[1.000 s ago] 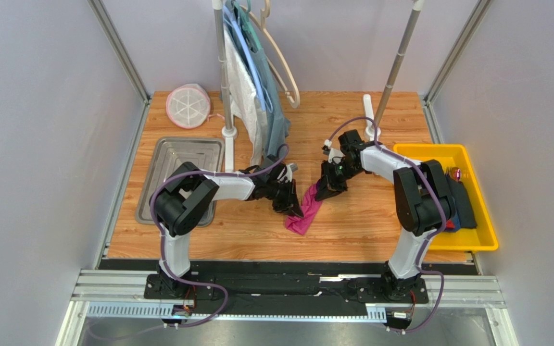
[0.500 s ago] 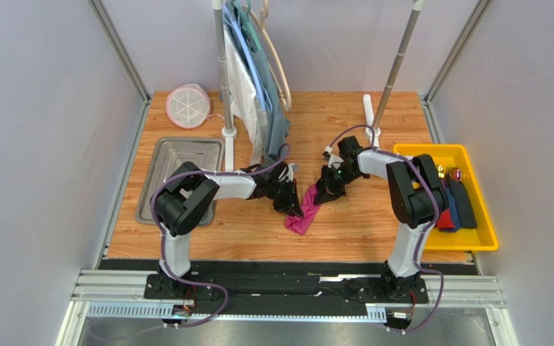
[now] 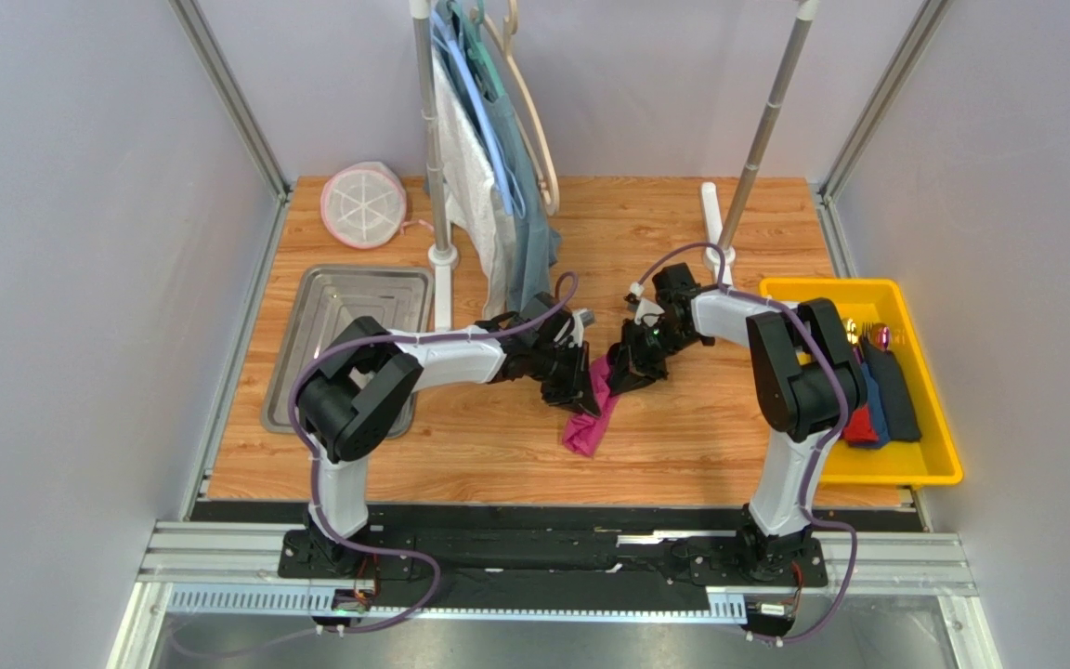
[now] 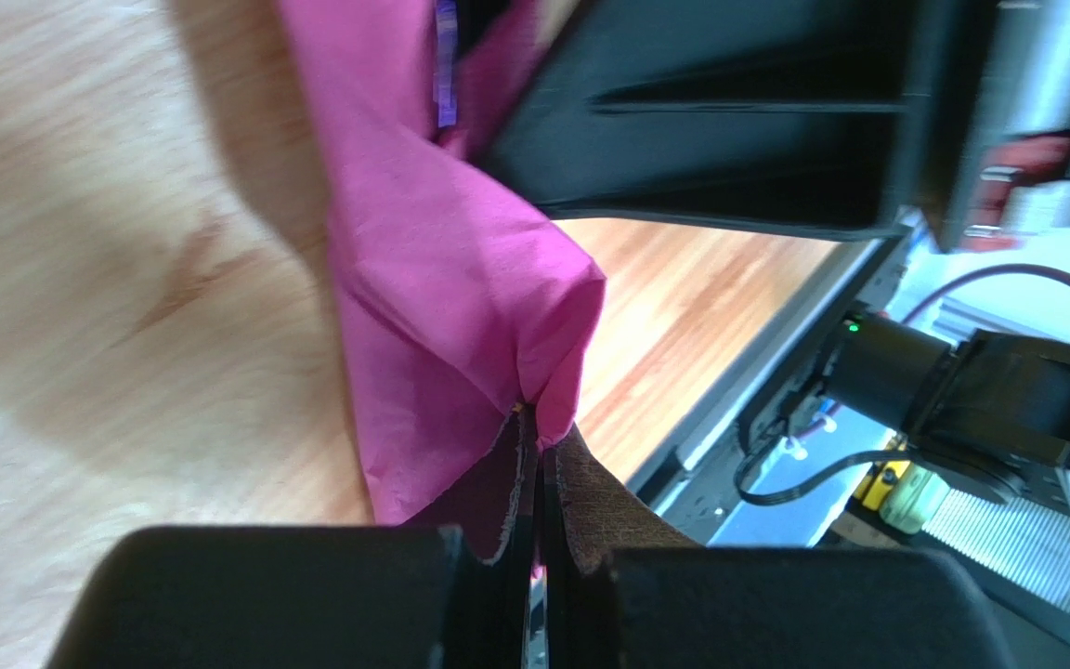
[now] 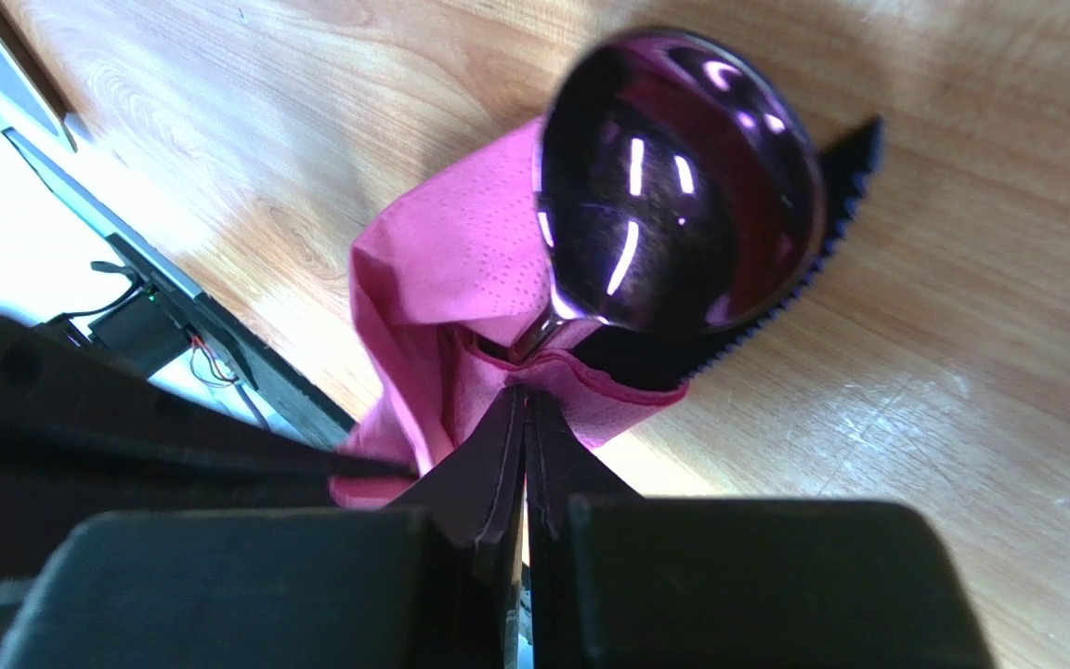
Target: Place the utensils on the paper napkin and roll it up
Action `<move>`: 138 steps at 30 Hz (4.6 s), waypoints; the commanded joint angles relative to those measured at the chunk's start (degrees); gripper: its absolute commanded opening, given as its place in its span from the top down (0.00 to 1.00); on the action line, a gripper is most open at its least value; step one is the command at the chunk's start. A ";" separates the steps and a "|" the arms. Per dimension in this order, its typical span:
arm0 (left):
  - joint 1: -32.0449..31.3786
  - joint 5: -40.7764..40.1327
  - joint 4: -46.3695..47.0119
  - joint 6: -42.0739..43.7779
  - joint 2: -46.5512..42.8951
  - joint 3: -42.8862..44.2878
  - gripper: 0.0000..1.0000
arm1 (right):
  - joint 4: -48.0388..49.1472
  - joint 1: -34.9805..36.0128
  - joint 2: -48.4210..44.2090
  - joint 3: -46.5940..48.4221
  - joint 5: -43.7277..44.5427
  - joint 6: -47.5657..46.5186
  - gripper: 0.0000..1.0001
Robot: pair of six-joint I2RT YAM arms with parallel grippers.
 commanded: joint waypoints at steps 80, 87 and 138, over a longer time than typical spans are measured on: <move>-2.93 6.63 16.26 0.58 -1.27 -4.04 0.50 | 1.15 0.71 3.31 1.25 10.59 -1.96 0.92; -2.58 8.12 12.04 4.62 -10.05 -5.53 0.50 | 1.23 0.71 3.76 0.90 12.53 -3.10 0.93; 0.49 14.36 17.22 3.84 8.39 -9.23 0.94 | -8.00 0.01 -5.83 5.03 9.98 -8.55 0.50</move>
